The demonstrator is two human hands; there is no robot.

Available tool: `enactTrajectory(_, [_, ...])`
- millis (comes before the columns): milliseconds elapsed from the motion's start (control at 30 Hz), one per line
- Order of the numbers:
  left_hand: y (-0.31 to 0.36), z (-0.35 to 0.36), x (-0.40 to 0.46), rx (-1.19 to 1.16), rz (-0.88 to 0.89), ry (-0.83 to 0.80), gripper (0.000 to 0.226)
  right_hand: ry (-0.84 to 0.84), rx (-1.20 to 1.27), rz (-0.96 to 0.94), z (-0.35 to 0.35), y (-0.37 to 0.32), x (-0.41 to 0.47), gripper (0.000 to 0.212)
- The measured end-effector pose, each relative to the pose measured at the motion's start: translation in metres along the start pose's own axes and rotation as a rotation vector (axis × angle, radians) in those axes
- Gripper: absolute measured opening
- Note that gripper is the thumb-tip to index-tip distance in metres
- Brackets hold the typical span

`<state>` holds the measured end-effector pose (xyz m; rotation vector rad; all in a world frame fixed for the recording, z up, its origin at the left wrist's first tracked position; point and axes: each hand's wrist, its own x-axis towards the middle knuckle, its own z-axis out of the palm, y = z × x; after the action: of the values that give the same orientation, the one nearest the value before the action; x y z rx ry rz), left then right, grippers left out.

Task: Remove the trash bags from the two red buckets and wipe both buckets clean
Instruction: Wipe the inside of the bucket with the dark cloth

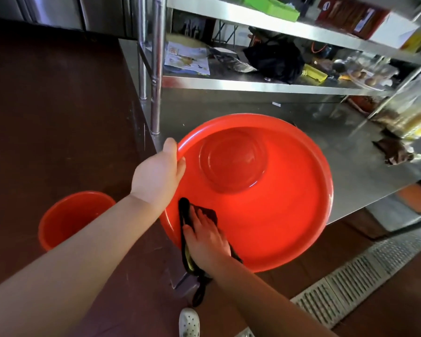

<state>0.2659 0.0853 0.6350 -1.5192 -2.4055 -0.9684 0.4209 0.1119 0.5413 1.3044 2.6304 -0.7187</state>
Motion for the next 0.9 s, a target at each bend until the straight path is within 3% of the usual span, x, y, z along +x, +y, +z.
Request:
enactTrajectory(133, [0.001, -0.001, -0.004, -0.03, 0.023, -0.019, 0.015, -0.01, -0.1, -0.06, -0.01, 0.021, -0.015, 0.055])
enactTrajectory(400, [0.02, -0.009, 0.008, -0.035, 0.113, -0.094, 0.013, -0.194, -0.696, -0.007, -0.061, 0.095, -0.037, 0.059])
enactTrajectory(633, [0.036, -0.011, 0.032, -0.108, 0.114, -0.156, 0.01, -0.159, -1.21, 0.072, -0.158, 0.112, -0.045, 0.058])
enactTrajectory(767, [0.033, -0.012, 0.039, -0.105, 0.106, -0.163, 0.012, -0.147, -1.24, 0.071, -0.155, 0.103, -0.047, 0.055])
enactTrajectory(900, [0.032, -0.011, 0.039, -0.061, 0.124, -0.143, 0.013, -0.117, -0.989, 0.041, -0.117, 0.096, -0.047, 0.049])
